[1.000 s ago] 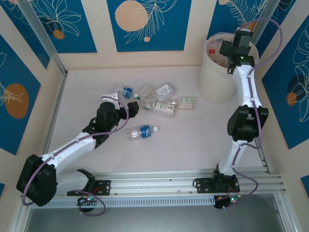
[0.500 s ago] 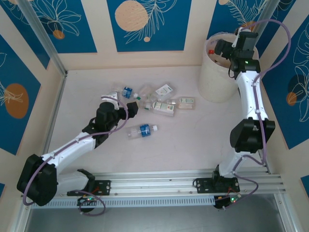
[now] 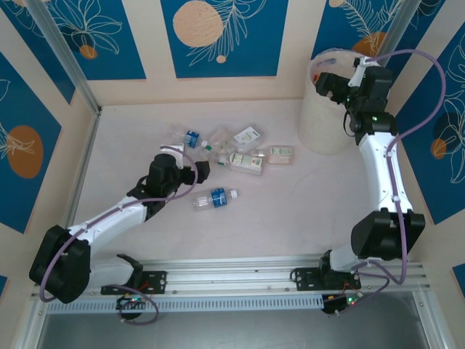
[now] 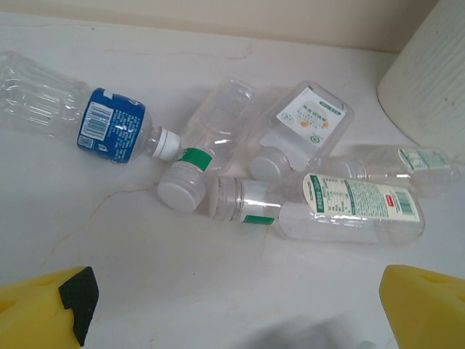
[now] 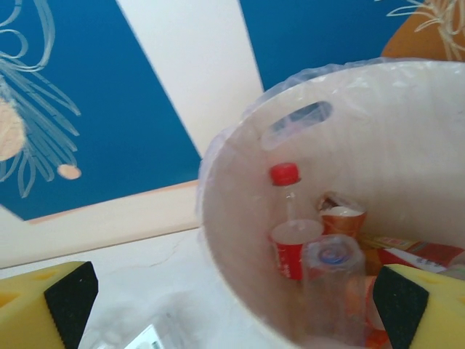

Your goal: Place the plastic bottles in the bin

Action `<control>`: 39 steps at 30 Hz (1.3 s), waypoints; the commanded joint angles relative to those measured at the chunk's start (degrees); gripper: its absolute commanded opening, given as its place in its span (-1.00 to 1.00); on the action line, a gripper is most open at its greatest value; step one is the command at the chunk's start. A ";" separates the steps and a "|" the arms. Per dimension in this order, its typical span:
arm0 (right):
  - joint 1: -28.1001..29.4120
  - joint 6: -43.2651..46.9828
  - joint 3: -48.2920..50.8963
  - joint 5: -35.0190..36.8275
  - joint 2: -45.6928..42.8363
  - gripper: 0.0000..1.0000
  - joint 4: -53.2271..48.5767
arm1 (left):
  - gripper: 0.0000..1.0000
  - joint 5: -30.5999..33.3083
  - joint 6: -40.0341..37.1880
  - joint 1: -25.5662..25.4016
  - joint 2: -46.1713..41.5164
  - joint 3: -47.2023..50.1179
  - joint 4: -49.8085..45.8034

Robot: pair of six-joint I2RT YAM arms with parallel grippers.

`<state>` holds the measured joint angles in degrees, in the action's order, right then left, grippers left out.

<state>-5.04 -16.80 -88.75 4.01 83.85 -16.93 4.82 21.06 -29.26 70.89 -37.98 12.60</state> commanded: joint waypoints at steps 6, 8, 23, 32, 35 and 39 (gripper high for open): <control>3.91 0.98 10.08 -14.78 -9.54 0.99 4.88 | 1.00 -2.91 -6.37 0.64 0.91 -2.56 -2.01; 5.65 2.45 10.83 -16.81 -9.94 0.99 3.00 | 1.00 -2.71 -5.69 0.60 0.93 -2.20 -0.82; 15.38 36.30 9.98 -12.54 6.26 0.96 -19.18 | 1.00 -1.63 -5.17 0.71 0.89 -1.93 -1.44; 13.46 61.71 -1.00 -11.31 20.56 0.99 -33.11 | 1.00 0.15 -3.33 0.69 1.39 -0.85 -0.14; 14.18 66.03 -7.59 -4.24 27.76 0.99 -35.79 | 1.00 -0.58 -2.45 0.69 1.61 -1.05 -0.08; 14.12 70.64 -12.91 -1.12 34.15 0.99 -38.79 | 1.00 0.38 -2.18 0.78 0.89 -0.40 0.06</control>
<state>8.82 46.06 -99.15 -0.27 115.42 -49.60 3.75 17.96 -29.23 72.29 -38.83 11.31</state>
